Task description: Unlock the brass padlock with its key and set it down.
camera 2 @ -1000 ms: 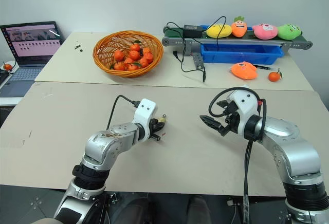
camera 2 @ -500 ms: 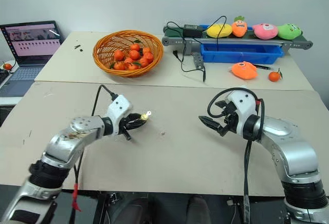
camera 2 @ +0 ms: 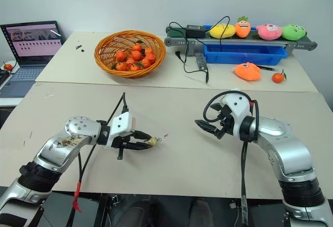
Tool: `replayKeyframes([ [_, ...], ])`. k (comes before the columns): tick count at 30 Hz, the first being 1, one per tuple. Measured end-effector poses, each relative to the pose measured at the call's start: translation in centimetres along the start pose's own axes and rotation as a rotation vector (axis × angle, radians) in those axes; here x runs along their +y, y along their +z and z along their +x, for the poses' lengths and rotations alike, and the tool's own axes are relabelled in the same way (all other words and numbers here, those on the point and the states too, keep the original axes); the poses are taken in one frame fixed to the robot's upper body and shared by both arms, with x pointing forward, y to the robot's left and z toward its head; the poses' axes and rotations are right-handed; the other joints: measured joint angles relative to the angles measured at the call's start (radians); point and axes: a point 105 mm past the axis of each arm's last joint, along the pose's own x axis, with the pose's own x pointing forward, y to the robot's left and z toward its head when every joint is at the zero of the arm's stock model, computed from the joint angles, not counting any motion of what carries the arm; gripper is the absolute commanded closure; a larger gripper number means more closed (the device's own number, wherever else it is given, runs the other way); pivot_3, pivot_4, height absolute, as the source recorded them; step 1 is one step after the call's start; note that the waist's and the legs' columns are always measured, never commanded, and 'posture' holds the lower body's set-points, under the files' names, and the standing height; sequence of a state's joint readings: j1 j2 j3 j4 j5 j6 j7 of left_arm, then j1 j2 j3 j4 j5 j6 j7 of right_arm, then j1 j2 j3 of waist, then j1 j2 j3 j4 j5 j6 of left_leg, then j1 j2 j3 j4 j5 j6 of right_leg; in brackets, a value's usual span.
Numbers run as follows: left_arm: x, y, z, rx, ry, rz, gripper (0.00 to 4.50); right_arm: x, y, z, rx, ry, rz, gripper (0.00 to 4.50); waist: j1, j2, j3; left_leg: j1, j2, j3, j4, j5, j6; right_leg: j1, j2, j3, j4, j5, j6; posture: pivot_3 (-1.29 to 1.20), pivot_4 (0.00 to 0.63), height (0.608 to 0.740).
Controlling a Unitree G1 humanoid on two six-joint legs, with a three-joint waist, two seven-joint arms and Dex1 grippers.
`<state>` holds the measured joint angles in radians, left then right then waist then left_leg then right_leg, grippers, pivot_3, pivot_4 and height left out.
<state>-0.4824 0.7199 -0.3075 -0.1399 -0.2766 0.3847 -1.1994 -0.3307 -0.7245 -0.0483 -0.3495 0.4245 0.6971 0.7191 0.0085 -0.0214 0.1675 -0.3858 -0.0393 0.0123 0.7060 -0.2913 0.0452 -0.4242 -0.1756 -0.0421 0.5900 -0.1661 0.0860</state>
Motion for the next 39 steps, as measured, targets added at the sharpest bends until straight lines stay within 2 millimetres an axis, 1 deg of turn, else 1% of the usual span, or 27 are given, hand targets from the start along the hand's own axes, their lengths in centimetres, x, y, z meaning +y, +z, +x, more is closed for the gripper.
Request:
replayKeyframes([
  [5, 1.0, 0.8, 0.0, -0.031, -0.03, 0.04, 3.74, 0.8, 0.0, 0.2, 0.006, 0.044, -0.029, 0.0, 0.0, 0.0, 0.0, 0.0, 0.0, 0.0, 0.0, 0.0, 0.0, 0.0, 0.0, 0.0, -0.001, 0.0, 0.0, 0.0, 0.15, 0.74],
  [10, 0.9, 0.9, 0.4, -0.05, -0.046, 0.032, 3.74, 0.9, -0.1, 0.1, 0.026, 0.062, -0.045, 0.0, -0.001, 0.0, 0.0, 0.0, 0.0, 0.0, 0.0, 0.0, 0.0, 0.0, 0.0, 0.0, -0.001, 0.0, 0.0, 0.0, 0.15, 0.74],
  [12, 0.7, 0.6, 0.4, -0.044, -0.051, 0.039, 3.74, 0.9, -0.1, 0.1, 0.028, 0.06, -0.048, 0.0, -0.003, 0.0, 0.0, 0.0, 0.0, 0.0, 0.0, 0.0, 0.0, 0.0, 0.0, 0.0, 0.0, 0.0, 0.0, 0.0, 0.15, 0.74],
  [17, -0.4, -1.8, 0.7, 0.067, -0.084, 0.063, 3.74, 1.0, 0.2, 0.0, 0.02, 0.062, -0.059, 0.0, -0.008, 0.0, 0.0, 0.0, 0.0, 0.0, 0.0, 0.0, 0.0, 0.0, 0.0, 0.0, 0.0, 0.0, 0.0, 0.0, 0.15, 0.74],
  [20, 0.4, -2.5, 0.5, 0.138, -0.048, 0.099, 3.74, 1.1, 0.3, 0.0, 0.017, 0.064, -0.064, 0.0, -0.003, 0.0, 0.0, 0.0, 0.0, 0.0, 0.001, -0.003, 0.005, 0.0, 0.0, 0.0, 0.001, 0.0, 0.0, 0.0, 0.15, 0.74],
  [22, 1.1, -2.7, 0.3, 0.172, -0.028, 0.119, 3.74, 1.1, 0.3, 0.0, 0.016, 0.064, -0.064, 0.0, -0.001, 0.0, 0.0, 0.0, 0.0, 0.0, 0.001, -0.003, 0.006, 0.0, 0.0, 0.0, 0.001, 0.0, 0.0, 0.0, 0.15, 0.74],
  [26, 1.5, -2.5, 0.1, 0.202, -0.025, 0.167, 3.74, 1.1, 0.3, 0.0, 0.016, 0.064, -0.064, 0.0, -0.002, 0.0, 0.0, -0.001, 0.0, 0.0, 0.002, -0.003, 0.005, 0.0, 0.0, 0.0, 0.001, 0.0, 0.001, 0.0, 0.15, 0.74],
  [28, 1.6, -2.6, 0.1, 0.209, -0.029, 0.164, 3.74, 1.1, 0.3, 0.0, 0.016, 0.064, -0.064, 0.0, -0.002, 0.0, 0.0, -0.001, 0.0, 0.0, 0.003, -0.003, 0.005, 0.0, 0.0, -0.001, 0.001, 0.0, 0.001, 0.0, 0.15, 0.74],
  [30, 1.6, -2.8, 0.3, 0.208, -0.037, 0.156, 2.73, 1.1, 0.3, 0.0, 0.016, 0.063, -0.064, 0.0, -0.002, 0.0, 0.0, -0.001, 0.0, 0.0, 0.004, -0.003, 0.006, 0.0, 0.0, 0.0, 0.002, 0.0, 0.001, 0.0, 0.15, 0.74],
  [32, 1.6, -2.8, 0.4, 0.206, -0.045, 0.153, 1.99, 1.1, 0.3, 0.0, 0.016, 0.062, -0.064, 0.0, -0.002, 0.0, 0.0, -0.001, 0.0, 0.0, 0.004, -0.004, 0.006, 0.0, 0.0, 0.0, 0.002, 0.0, 0.001, 0.0, 0.15, 0.74],
  [33, 1.6, -2.7, 0.3, 0.206, -0.048, 0.155, 1.7, 1.1, 0.3, 0.0, 0.016, 0.062, -0.064, 0.0, -0.002, 0.0, 0.0, -0.001, 0.0, 0.0, 0.004, -0.004, 0.006, 0.0, 0.0, 0.0, 0.002, 0.0, 0.001, 0.0, 0.15, 0.74],
  [34, 1.6, -2.6, 0.3, 0.207, -0.052, 0.157, 1.25, 1.1, 0.3, 0.0, 0.016, 0.062, -0.064, 0.0, -0.002, 0.0, 0.0, -0.001, 0.0, 0.0, 0.004, -0.003, 0.006, 0.0, 0.0, 0.0, 0.002, 0.0, 0.001, 0.0, 0.15, 0.74],
  [35, 1.6, -2.6, 0.3, 0.207, -0.056, 0.156, 0.94, 1.1, 0.3, 0.0, 0.016, 0.062, -0.064, 0.0, -0.002, 0.0, 0.0, -0.001, 0.0, 0.0, 0.004, -0.003, 0.006, 0.0, 0.0, 0.0, 0.002, 0.0, 0.001, 0.0, 0.15, 0.74],
  [36, 1.5, -2.6, 0.3, 0.207, -0.058, 0.153, 0.48, 1.1, 0.3, 0.0, 0.016, 0.062, -0.064, 0.0, -0.002, 0.0, 0.0, -0.001, 0.0, 0.0, 0.004, -0.003, 0.006, 0.0, 0.0, 0.0, 0.002, 0.0, 0.001, 0.0, 0.15, 0.74],
  [39, 1.5, -2.4, 0.5, 0.198, -0.064, 0.137, 0.48, 1.1, 0.3, 0.0, 0.017, 0.062, -0.065, 0.0, -0.002, 0.0, 0.0, -0.002, 0.0, 0.0, 0.005, -0.003, 0.006, 0.0, 0.0, 0.0, 0.002, 0.0, 0.001, 0.0, 0.15, 0.74],
])
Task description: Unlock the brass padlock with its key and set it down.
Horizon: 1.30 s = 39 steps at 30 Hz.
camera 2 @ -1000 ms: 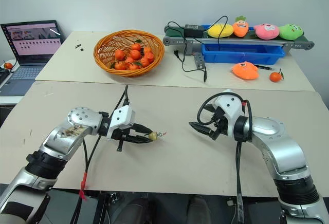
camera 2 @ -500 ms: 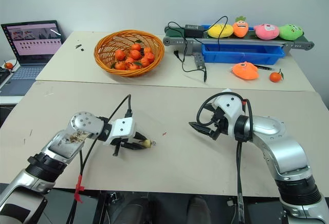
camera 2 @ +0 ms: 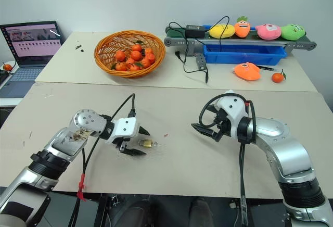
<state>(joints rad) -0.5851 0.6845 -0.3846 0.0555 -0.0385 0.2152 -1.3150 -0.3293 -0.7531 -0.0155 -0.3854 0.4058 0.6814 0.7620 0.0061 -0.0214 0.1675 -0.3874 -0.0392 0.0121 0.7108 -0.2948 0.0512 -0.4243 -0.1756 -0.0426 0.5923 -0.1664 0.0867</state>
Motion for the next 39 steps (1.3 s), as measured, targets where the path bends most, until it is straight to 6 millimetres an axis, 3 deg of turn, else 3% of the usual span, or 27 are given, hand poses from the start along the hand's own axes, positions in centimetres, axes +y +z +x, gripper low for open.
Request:
replayKeyframes([
  [13, 0.2, 0.6, 0.7, -0.027, 0.007, -0.035, 0.48, -0.1, 0.0, 0.0, 0.0, -0.005, -0.001, 0.0, 0.0, 0.0, 0.0, 0.0, 0.0, 0.0, 0.001, 0.0, 0.0, 0.0, 0.0, 0.0, 0.0, 0.0, 0.0, 0.0, 0.15, 0.74],
  [16, 0.3, 0.6, 0.7, -0.028, 0.009, -0.035, 1.12, -0.1, 0.0, 0.0, 0.0, -0.007, 0.0, 0.0, 0.0, 0.0, 0.0, 0.0, 0.0, 0.0, 0.001, 0.0, 0.0, 0.0, 0.0, 0.0, 0.0, 0.0, 0.0, 0.0, 0.15, 0.74],
  [23, 0.0, 0.3, 0.6, -0.018, -0.001, -0.042, 3.65, -0.1, 0.2, 0.0, -0.003, -0.008, -0.007, 0.0, 0.0, 0.0, 0.0, 0.0, 0.0, 0.0, 0.001, 0.0, 0.0, 0.0, 0.0, 0.0, 0.0, 0.0, 0.0, 0.0, 0.15, 0.74],
  [36, -0.1, 0.3, 0.5, -0.015, 0.003, -0.067, 3.69, -0.1, 0.3, 0.0, -0.002, -0.004, -0.009, 0.0, 0.0, 0.0, 0.0, 0.0, 0.0, 0.0, 0.001, 0.0, 0.0, 0.0, 0.0, 0.0, 0.0, 0.0, 0.0, 0.0, 0.15, 0.74],
  [39, 0.3, 1.3, 0.7, -0.07, 0.008, -0.104, 3.69, -0.1, 0.3, 0.0, -0.003, -0.003, -0.009, 0.0, 0.001, 0.0, 0.0, -0.001, 0.0, 0.0, 0.001, 0.0, 0.0, 0.0, 0.0, 0.0, 0.0, 0.0, 0.0, 0.0, 0.15, 0.74],
])
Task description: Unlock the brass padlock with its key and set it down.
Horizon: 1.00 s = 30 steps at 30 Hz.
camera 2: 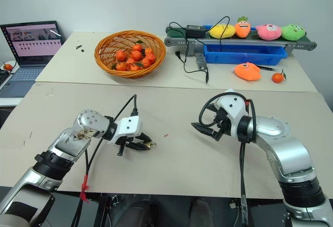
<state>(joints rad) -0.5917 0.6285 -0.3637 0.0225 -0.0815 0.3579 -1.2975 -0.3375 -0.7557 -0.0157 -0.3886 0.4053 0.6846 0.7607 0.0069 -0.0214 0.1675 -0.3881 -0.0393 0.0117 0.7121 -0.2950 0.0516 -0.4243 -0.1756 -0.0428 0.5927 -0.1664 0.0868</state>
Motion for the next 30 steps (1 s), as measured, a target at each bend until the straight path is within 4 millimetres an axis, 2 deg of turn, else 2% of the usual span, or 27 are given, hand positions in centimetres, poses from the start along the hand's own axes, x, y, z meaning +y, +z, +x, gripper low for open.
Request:
replayKeyframes([
  [2, 0.5, 1.6, 0.0, -0.063, 0.002, -0.042, 3.69, 0.0, 0.0, 0.0, 0.0, 0.003, -0.001, 0.0, 0.003, 0.0, 0.0, -0.001, 0.0, -0.001, 0.001, 0.0, 0.0, 0.0, 0.0, 0.0, 0.0, 0.0, 0.0, 0.0, 0.15, 0.74],
  [3, 1.1, 3.1, -0.2, -0.11, 0.012, -0.055, 3.69, 0.1, 0.0, 0.0, -0.001, 0.009, -0.001, 0.0, 0.004, 0.0, 0.0, -0.002, 0.0, -0.002, 0.002, 0.0, 0.0, 0.0, 0.0, -0.001, 0.0, 0.0, 0.0, 0.0, 0.15, 0.74],
  [6, 2.3, 6.5, -1.7, -0.2, 0.039, -0.054, 3.69, 0.2, 0.3, -0.1, -0.009, 0.023, -0.02, 0.0, 0.001, 0.0, 0.0, -0.001, 0.0, -0.001, 0.002, 0.001, -0.001, 0.0, 0.0, -0.001, 0.0, -0.001, 0.001, 0.0, 0.15, 0.74],
  [8, 2.9, 8.0, -2.1, -0.249, 0.044, -0.093, 3.69, -0.6, 0.3, -0.6, 0.034, 0.005, -0.146, 0.0, -0.003, 0.0, 0.001, -0.001, -0.001, -0.001, 0.002, 0.002, -0.003, 0.0, 0.0, 0.0, 0.0, -0.001, 0.002, 0.0, 0.15, 0.74],
  [13, 4.0, 10.8, -2.7, -0.325, 0.029, -0.163, 3.69, -1.9, 1.8, -1.2, 0.021, -0.02, -0.37, 0.0, -0.011, 0.0, 0.001, -0.001, -0.001, -0.001, 0.002, 0.003, -0.005, 0.0, 0.0, 0.0, 0.001, -0.001, 0.002, 0.0, 0.15, 0.74],
  [17, 4.6, 12.0, -3.5, -0.362, 0.029, -0.196, 3.69, -2.2, 3.4, -1.5, -0.021, -0.013, -0.482, 0.0, -0.02, 0.0, 0.001, -0.001, -0.001, -0.001, 0.001, 0.003, -0.005, 0.0, 0.0, 0.0, 0.0, -0.001, 0.002, 0.0, 0.15, 0.74],
  [19, 4.6, 12.0, -3.4, -0.369, 0.02, -0.209, 3.69, -2.0, 3.5, -1.5, -0.027, 0.006, -0.488, 0.54, -0.02, 0.0, 0.001, -0.001, -0.001, -0.001, 0.001, 0.003, -0.005, 0.0, 0.0, 0.0, 0.0, -0.001, 0.002, 0.0, 0.15, 0.74],
  [20, 4.6, 12.0, -3.3, -0.376, 0.01, -0.22, 3.69, -1.7, 3.5, -1.5, -0.03, 0.029, -0.488, 0.67, -0.019, 0.0, 0.001, -0.001, -0.001, -0.001, 0.001, 0.003, -0.005, 0.0, 0.0, 0.0, 0.0, -0.001, 0.002, 0.0, 0.15, 0.74],
  [23, 4.8, 12.2, -3.1, -0.386, -0.009, -0.247, 3.69, -1.1, 4.0, -1.5, -0.047, 0.076, -0.5, 1.72, -0.019, 0.0, 0.001, -0.001, -0.001, -0.001, 0.002, 0.003, -0.005, 0.0, 0.0, 0.0, 0.0, -0.001, 0.002, 0.0, 0.15, 0.74],
  [27, 4.8, 12.7, -2.7, -0.392, -0.023, -0.247, 3.69, -0.1, 5.7, -1.4, -0.092, 0.123, -0.546, 3.23, -0.019, 0.0, 0.001, -0.001, -0.001, -0.001, 0.002, 0.003, -0.005, 0.0, 0.0, 0.0, 0.0, -0.001, 0.002, 0.0, 0.15, 0.74],
  [28, 4.8, 12.8, -2.5, -0.391, -0.028, -0.248, 3.69, 0.0, 6.0, -1.3, -0.096, 0.13, -0.553, 3.45, -0.019, 0.0, 0.001, -0.001, -0.001, -0.001, 0.002, 0.003, -0.005, 0.0, 0.0, 0.0, 0.0, -0.001, 0.002, 0.0, 0.15, 0.74],
  [30, 4.6, 12.9, -2.1, -0.389, -0.044, -0.251, 3.69, 0.4, 6.5, -1.2, -0.11, 0.144, -0.57, 3.45, -0.019, 0.0, 0.001, -0.001, -0.001, -0.001, 0.002, 0.003, -0.005, 0.0, 0.0, 0.0, 0.0, -0.001, 0.002, 0.0, 0.15, 0.74],
])
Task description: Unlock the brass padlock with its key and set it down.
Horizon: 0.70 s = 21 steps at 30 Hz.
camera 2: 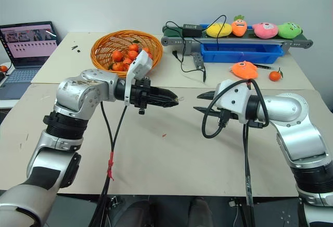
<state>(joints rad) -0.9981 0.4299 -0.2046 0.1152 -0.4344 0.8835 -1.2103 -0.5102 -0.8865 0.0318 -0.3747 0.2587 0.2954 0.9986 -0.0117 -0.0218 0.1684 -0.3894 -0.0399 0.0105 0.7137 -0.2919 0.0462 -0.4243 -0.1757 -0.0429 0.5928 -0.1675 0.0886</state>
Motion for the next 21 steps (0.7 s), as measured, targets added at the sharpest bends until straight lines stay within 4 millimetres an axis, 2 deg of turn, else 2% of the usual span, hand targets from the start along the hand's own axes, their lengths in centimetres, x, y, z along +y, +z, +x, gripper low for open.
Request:
replayKeyframes([
  [7, -0.3, 0.0, 0.6, 0.004, -0.026, -0.01, 3.69, 0.3, 1.0, 1.0, -0.041, 0.032, -0.01, 3.45, 0.0, 0.0, 0.0, 0.0, 0.0, 0.0, 0.0, 0.0, 0.0, 0.0, 0.0, 0.0, 0.0, 0.0, 0.0, 0.0, 0.15, 0.74],
  [21, -0.5, 0.1, 0.9, 0.003, -0.036, -0.007, 3.69, 0.3, 1.5, 1.1, -0.044, 0.045, -0.012, 3.45, 0.0, 0.0, 0.0, 0.0, 0.0, 0.0, 0.0, 0.0, 0.0, 0.0, 0.0, 0.0, 0.0, 0.0, 0.0, 0.0, 0.15, 0.74],
])
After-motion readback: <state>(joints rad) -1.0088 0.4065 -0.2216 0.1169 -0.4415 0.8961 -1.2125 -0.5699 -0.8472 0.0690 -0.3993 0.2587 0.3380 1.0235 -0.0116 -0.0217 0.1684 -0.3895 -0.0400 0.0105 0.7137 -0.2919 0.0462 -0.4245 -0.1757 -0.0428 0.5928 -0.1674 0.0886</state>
